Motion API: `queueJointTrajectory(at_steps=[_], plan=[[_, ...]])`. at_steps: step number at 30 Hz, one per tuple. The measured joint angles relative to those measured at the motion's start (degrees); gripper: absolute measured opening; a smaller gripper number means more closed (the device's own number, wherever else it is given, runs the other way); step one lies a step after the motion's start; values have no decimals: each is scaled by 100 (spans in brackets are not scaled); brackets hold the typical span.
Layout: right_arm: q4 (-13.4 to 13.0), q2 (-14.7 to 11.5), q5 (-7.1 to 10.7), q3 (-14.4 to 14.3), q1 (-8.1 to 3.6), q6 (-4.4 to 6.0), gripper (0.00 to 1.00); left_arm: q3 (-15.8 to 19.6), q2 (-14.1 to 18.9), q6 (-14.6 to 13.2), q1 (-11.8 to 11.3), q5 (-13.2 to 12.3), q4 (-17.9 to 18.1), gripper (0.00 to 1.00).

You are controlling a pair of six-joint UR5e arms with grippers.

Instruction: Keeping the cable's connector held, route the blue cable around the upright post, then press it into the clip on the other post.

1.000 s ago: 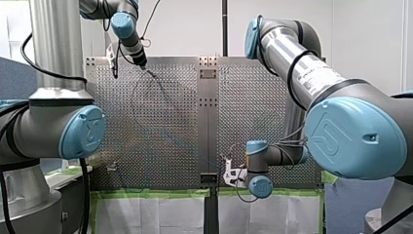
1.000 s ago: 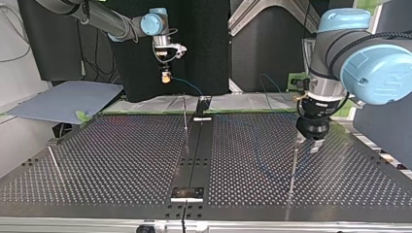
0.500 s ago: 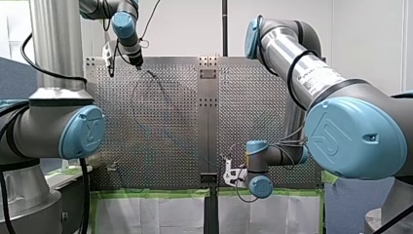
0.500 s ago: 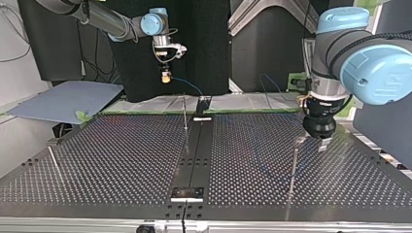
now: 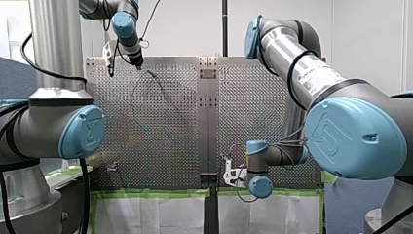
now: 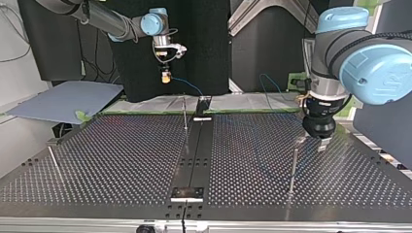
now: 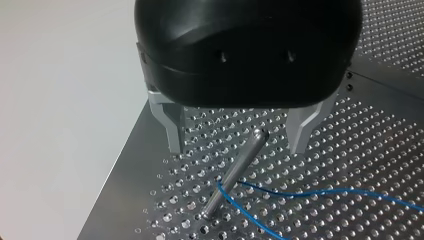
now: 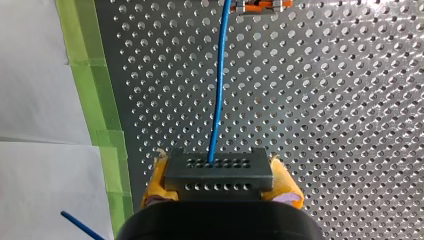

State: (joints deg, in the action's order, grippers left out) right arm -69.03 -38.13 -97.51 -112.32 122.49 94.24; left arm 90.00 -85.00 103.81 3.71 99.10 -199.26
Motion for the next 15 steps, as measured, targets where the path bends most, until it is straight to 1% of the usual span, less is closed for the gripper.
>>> queueJointTrajectory(at_steps=[5, 11, 15], plan=[[9, 1, -5, 2, -1, 0, 0, -1, -75, -194, 105, -15, 44, 100], [26, 2, -22, 2, -15, 32, 0, -215, -366, -524, 399, 233, 83, 100], [31, 2, -26, 1, -20, 41, 0, -438, -591, -757, 630, 338, 219, 100]])
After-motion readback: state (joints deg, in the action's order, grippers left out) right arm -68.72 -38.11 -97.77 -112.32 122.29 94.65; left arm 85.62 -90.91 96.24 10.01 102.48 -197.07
